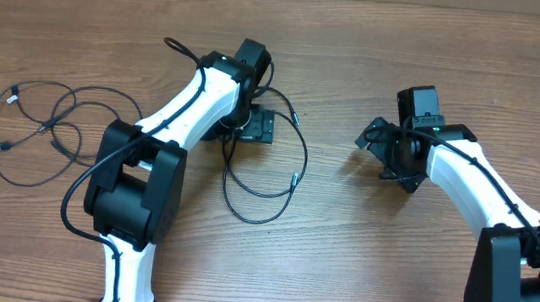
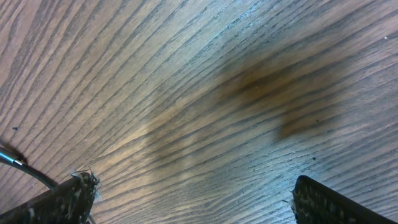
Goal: Untangle cables
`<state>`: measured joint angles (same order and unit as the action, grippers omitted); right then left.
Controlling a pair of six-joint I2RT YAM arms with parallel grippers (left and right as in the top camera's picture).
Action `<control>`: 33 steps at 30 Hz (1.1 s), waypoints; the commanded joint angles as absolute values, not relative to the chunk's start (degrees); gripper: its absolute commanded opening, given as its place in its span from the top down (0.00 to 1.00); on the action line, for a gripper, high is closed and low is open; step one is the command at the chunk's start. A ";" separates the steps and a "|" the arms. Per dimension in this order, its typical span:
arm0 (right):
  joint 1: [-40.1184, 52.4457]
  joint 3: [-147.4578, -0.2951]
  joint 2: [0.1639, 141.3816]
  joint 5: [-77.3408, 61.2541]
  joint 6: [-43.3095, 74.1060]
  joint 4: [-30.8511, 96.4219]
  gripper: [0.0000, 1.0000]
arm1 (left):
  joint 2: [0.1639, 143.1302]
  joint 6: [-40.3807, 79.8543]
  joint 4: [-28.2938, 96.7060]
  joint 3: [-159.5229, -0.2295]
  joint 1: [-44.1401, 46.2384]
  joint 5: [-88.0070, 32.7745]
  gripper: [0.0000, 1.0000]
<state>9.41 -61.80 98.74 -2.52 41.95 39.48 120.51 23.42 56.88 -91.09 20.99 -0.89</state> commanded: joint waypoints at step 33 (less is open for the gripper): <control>9.19 -62.33 97.51 -2.00 41.71 39.13 0.00 | 114.83 25.76 52.49 -84.75 22.26 -1.48 0.96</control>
<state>9.41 -61.78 98.74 -2.55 41.95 39.46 119.37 25.56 51.64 -83.29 22.52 -0.93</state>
